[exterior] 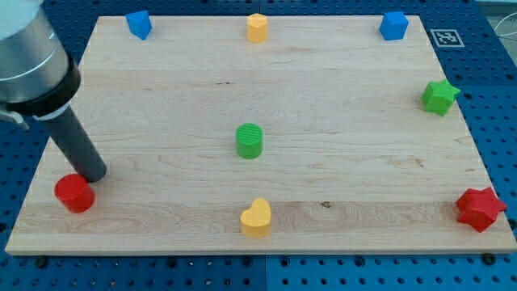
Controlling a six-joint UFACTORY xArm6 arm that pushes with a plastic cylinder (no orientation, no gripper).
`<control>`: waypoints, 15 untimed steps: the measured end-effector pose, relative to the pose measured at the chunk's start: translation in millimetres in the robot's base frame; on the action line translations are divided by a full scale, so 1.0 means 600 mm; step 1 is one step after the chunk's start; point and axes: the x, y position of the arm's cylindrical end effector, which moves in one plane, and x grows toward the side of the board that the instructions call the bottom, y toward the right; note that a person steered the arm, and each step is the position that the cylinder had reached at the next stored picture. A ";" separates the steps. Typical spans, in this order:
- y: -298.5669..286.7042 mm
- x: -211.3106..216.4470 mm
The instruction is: Slide the red star closer to the yellow heart
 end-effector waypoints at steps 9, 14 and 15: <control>0.940 -0.006; 0.883 0.118; 0.825 0.117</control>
